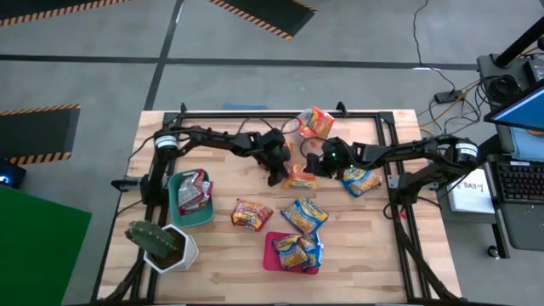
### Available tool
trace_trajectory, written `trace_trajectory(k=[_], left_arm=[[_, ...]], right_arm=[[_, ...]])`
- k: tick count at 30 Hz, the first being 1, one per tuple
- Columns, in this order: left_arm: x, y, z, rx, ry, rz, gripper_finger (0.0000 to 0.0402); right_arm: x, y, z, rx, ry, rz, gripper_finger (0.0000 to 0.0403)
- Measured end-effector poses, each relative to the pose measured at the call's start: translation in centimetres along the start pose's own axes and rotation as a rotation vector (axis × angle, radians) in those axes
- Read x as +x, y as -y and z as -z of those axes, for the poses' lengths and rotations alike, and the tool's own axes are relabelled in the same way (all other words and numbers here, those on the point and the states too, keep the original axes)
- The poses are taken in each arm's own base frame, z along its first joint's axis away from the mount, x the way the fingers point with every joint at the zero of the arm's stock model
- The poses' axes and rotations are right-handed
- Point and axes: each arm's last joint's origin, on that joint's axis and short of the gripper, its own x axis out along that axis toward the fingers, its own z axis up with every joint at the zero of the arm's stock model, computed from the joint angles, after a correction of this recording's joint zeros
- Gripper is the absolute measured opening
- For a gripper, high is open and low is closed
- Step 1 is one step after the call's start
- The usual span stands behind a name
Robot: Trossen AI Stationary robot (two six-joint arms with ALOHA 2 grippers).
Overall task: Sort Maruchan noodles
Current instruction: Put the right orange noodle pack into the transparent bin
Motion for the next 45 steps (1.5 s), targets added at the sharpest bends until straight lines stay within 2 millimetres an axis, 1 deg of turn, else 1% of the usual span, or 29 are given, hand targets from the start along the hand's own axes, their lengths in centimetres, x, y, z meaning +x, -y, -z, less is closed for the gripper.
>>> trace_trajectory(k=[5, 10, 13, 15, 18, 23, 28, 32, 36, 38, 42, 45], left_arm=[[-2.3, -1.7, -0.5, -0.043, 0.030, 0.014, 0.0036], [-3.0, -1.4, -0.8, -0.008, 0.061, 0.159, 0.0036], [-2.6, -0.5, -0.8, 0.036, 0.059, 0.248, 0.0036], [-2.0, 0.3, -0.8, 0.063, 0.056, 0.261, 0.0036], [-0.8, 0.9, -0.6, 0.084, 0.051, 0.239, 0.0036], [0.1, 0.6, -0.3, 0.049, 0.034, 0.138, 0.0036], [-0.3, -0.5, -0.1, 0.020, 0.029, 0.079, 0.0036], [-0.4, -0.8, -0.1, 0.011, 0.025, 0.070, 0.0036], [-0.2, -0.7, 0.0, 0.005, 0.020, 0.076, 0.0036], [-0.1, -0.6, 0.0, 0.009, 0.020, 0.076, 0.0036], [-0.1, -0.6, 0.0, 0.006, 0.020, 0.076, 0.0036], [-0.1, -0.6, 0.1, 0.002, 0.014, 0.076, 0.0036]], right_arm=[[0.1, -0.2, 1.0, 0.027, -0.030, 0.000, 0.0226], [0.1, -0.2, 1.0, 0.047, -0.036, 0.005, 0.0223], [0.0, -0.2, 1.0, 0.060, -0.038, 0.002, 0.0224], [-0.1, -0.3, 1.0, 0.073, -0.038, 0.001, 0.0224], [-0.4, -0.3, 1.1, 0.090, -0.038, 0.008, 0.0224], [-1.2, 0.4, 1.4, 0.094, -0.054, 0.091, 0.0224], [-1.3, 0.6, 1.8, -0.003, -0.046, 0.123, 0.0224], [-0.8, 0.6, 1.7, -0.024, 0.007, 0.130, 0.0224], [0.1, 0.2, 1.4, -0.024, 0.031, 0.063, 0.0224], [0.9, 0.2, 1.3, -0.026, 0.044, 0.053, 0.0224], [2.7, 1.2, 1.2, -0.031, 0.071, 0.108, 0.0224], [3.8, 1.1, 1.1, -0.059, 0.074, 0.049, 0.0222]])
